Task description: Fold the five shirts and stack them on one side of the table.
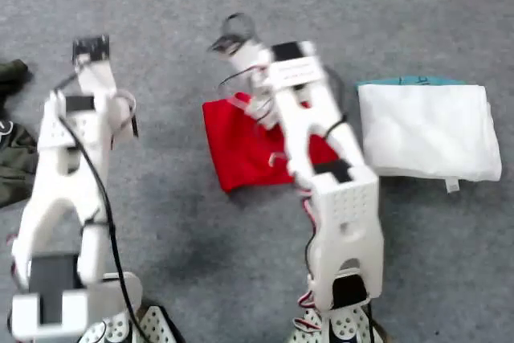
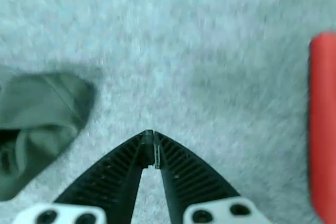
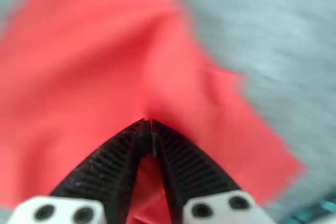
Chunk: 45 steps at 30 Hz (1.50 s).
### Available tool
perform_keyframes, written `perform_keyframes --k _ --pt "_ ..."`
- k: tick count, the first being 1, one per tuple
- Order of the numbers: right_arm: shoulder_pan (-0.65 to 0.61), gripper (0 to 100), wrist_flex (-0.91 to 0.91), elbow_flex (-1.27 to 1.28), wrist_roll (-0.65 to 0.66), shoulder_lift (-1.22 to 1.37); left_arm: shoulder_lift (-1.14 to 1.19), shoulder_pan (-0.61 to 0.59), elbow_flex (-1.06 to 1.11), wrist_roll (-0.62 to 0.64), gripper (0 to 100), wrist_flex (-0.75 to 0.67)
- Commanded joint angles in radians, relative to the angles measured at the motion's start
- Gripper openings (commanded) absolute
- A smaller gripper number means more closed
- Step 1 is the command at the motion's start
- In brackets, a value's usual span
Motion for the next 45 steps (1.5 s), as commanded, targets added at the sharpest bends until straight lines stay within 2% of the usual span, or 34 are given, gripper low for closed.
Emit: perform_keyframes --k 1,7,9,13,18,26,30,34,39,42,45 --pt "0.141 1.5 -0.014 -0.222 0.038 0.062 -0.184 0.021 0.189 -0.02 3 -0.091" --pt "0.295 1.5 0.005 -0.561 0.034 0.223 -0.336 0.05 0.323 -0.02 3 -0.106" --pt "0.315 1.5 0.064 -0.671 0.034 0.242 -0.361 0.056 0.334 -0.02 3 -0.101" --pt "0.276 1.5 0.328 -0.895 0.034 0.242 -0.37 0.099 0.331 -0.02 3 -0.107" --pt "0.195 1.5 0.347 -0.938 -0.034 0.211 -0.367 0.193 0.34 -0.017 3 -0.183" --pt "0.153 1.5 0.348 -0.76 -0.066 0.107 -0.219 0.292 0.252 -0.003 3 -0.39" --pt "0.152 1.5 0.348 -0.437 -0.078 -0.079 0.018 0.346 0.088 0.1 3 -0.499" --pt "0.14 1.5 0.322 -0.101 -0.071 -0.278 0.325 0.378 -0.17 0.183 3 -0.474" --pt "0.15 1.5 0.107 0.188 -0.041 -0.329 0.634 0.406 -0.414 0.21 3 -0.476" --pt "0.163 1.5 0.018 0.308 -0.037 -0.294 0.71 0.392 -0.47 0.21 3 -0.468" --pt "0.204 1.5 0.008 0.375 -0.023 -0.282 0.703 0.395 -0.469 0.206 3 -0.47"
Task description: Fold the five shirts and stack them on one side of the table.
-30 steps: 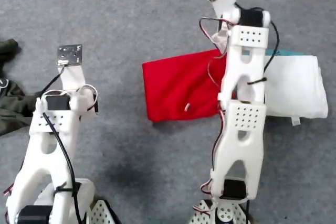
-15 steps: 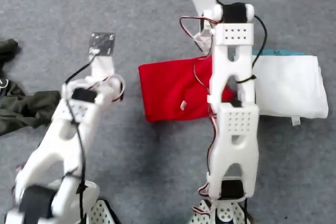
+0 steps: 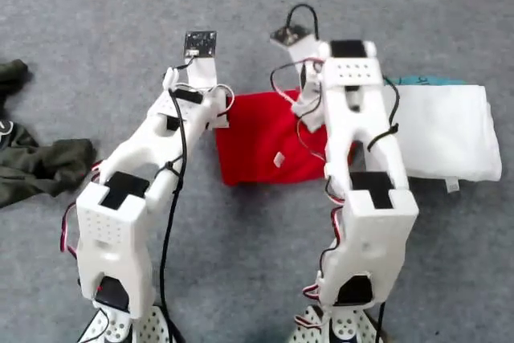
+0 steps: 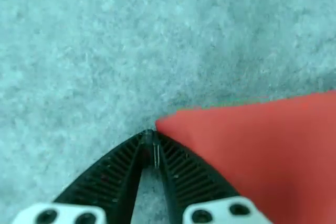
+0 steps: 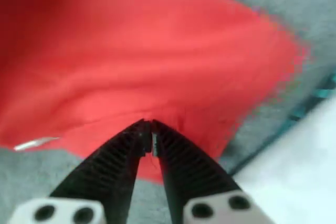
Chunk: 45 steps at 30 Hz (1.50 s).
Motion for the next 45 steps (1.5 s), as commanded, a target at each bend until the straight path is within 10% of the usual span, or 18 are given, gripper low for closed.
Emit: perform_keyframes --k 1,16,24,38,45 --pt "0.06 1.5 -0.012 0.058 0.035 -0.013 0.0 -0.007 -0.053 0.006 3 0.005" --pt "0.281 1.5 0.207 0.248 0.307 -0.397 0.005 -0.008 -0.051 -0.002 3 0.005" --pt "0.025 1.5 -0.044 0.335 -0.1 -0.377 0.003 -0.01 -0.05 0.005 3 0.006" --pt "0.173 1.5 -0.133 0.565 0.028 -0.375 -0.002 -0.021 -0.048 0.009 3 0.003" --pt "0.184 1.6 0.118 0.375 0.026 -0.607 -0.011 -0.01 -0.045 0.002 3 0.006"
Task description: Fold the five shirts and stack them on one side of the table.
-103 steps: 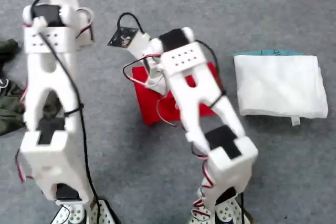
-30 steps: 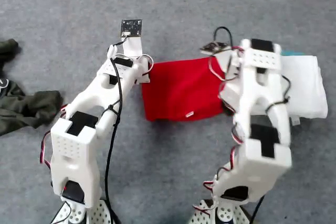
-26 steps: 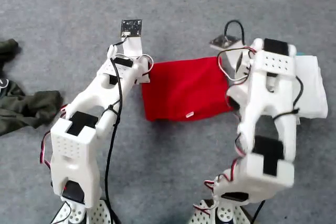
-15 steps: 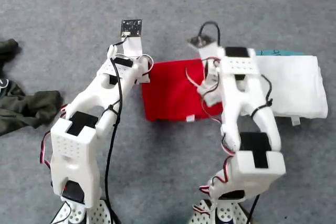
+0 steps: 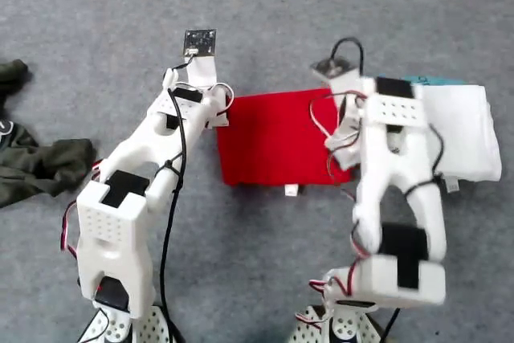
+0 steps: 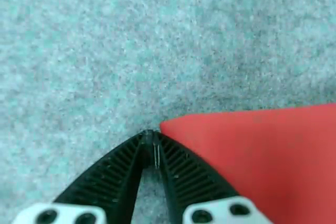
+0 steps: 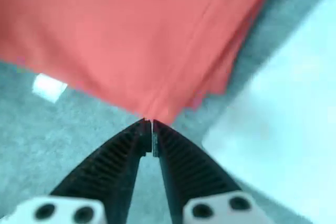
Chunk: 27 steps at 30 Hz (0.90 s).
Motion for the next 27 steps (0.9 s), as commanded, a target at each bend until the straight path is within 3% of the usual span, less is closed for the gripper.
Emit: perform_keyframes --k 1,5,8,11,14,17,20,24,27 --pt "0.018 1.8 0.107 -0.065 0.005 -0.153 -0.035 -0.001 -0.035 -0.002 3 0.006" --pt "0.063 1.8 0.132 -0.002 0.002 -0.269 -0.167 -0.005 -0.001 -0.008 3 0.074" --pt "0.078 1.9 0.13 0.076 -0.04 -0.36 -0.324 -0.002 0.058 -0.084 3 0.133" --pt "0.031 3.5 0.123 0.171 -0.239 -0.435 -0.489 -0.004 0.182 -0.144 3 0.138" --pt "-0.064 14.7 0.066 0.272 -0.486 -0.452 -0.641 -0.008 0.338 -0.189 3 0.106" --pt "-0.153 27.4 -0.084 0.355 -0.735 -0.435 -0.767 -0.015 0.512 -0.229 3 0.044" --pt "-0.227 32.7 -0.227 0.367 -0.927 -0.372 -0.842 -0.056 0.661 -0.221 3 -0.02" --pt "-0.249 38.2 -0.397 0.363 -1.066 -0.211 -0.85 -0.122 0.786 -0.221 3 -0.075" --pt "-0.238 42.7 -0.48 0.363 -1.088 -0.068 -0.85 -0.162 0.829 -0.221 3 -0.087"
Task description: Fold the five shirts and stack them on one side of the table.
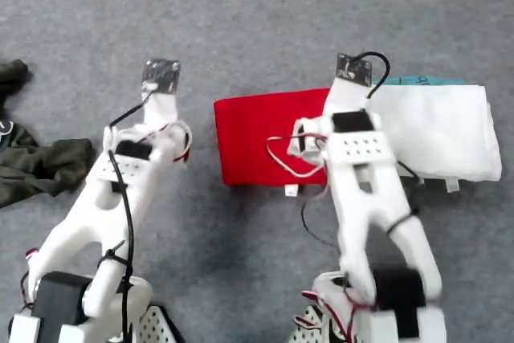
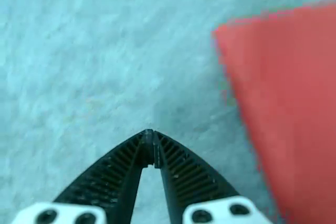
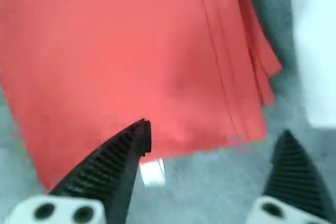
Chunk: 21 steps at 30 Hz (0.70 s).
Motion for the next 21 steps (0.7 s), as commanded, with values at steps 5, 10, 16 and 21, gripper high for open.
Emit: perform_keyframes --k 5,10,16,21 --pt "0.031 43.0 -0.18 -0.064 -0.037 0.323 -0.038 -0.067 0.056 -0.008 3 -0.049" --pt "0.04 40.0 -0.12 -0.214 -0.029 0.481 -0.04 -0.059 0.079 -0.008 3 -0.049" --pt "0.038 10.2 -0.048 -0.32 0.1 0.53 -0.049 -0.058 0.073 -0.008 3 -0.048" --pt "0.066 2.1 0.023 -0.357 0.13 0.518 -0.046 -0.064 0.07 -0.008 3 -0.054"
